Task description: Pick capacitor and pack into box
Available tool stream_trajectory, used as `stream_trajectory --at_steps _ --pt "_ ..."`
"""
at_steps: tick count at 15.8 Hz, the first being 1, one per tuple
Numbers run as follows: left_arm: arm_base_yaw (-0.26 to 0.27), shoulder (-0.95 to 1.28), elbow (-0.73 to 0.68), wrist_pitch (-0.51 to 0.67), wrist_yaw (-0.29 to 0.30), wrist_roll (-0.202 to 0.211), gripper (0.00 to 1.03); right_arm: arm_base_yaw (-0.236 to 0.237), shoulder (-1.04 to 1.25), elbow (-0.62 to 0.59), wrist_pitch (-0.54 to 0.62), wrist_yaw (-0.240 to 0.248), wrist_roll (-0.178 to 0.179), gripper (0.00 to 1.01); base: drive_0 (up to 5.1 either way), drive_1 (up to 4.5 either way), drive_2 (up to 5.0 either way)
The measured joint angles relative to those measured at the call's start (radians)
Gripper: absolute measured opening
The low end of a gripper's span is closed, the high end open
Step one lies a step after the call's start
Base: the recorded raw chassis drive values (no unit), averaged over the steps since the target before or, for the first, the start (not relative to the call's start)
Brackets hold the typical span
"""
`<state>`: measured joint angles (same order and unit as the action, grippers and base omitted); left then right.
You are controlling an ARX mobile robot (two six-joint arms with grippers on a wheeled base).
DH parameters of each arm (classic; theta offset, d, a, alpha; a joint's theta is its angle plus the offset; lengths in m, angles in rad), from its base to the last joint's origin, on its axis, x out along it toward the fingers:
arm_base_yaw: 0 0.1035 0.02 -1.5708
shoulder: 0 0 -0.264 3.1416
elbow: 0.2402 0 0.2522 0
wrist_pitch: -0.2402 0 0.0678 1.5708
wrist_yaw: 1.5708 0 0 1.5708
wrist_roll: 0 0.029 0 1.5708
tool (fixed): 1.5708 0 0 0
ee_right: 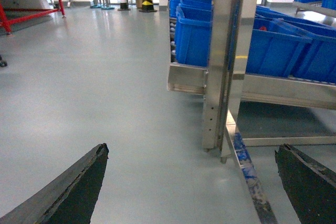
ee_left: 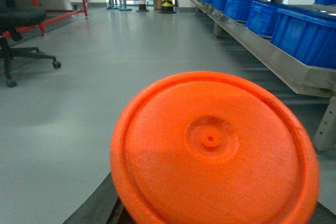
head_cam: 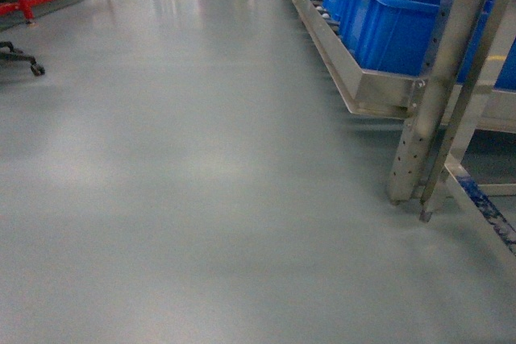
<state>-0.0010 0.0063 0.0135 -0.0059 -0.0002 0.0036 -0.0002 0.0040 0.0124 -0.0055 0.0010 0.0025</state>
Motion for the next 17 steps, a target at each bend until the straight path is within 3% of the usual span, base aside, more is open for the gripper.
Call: stream_trajectory --at_steps 17 --pt "0.000 0.000 0.000 -0.001 -0.001 0.000 0.44 0.000 0.000 0.000 0.004 -0.001 0.000 0.98 -4.9 2.05 2.9"
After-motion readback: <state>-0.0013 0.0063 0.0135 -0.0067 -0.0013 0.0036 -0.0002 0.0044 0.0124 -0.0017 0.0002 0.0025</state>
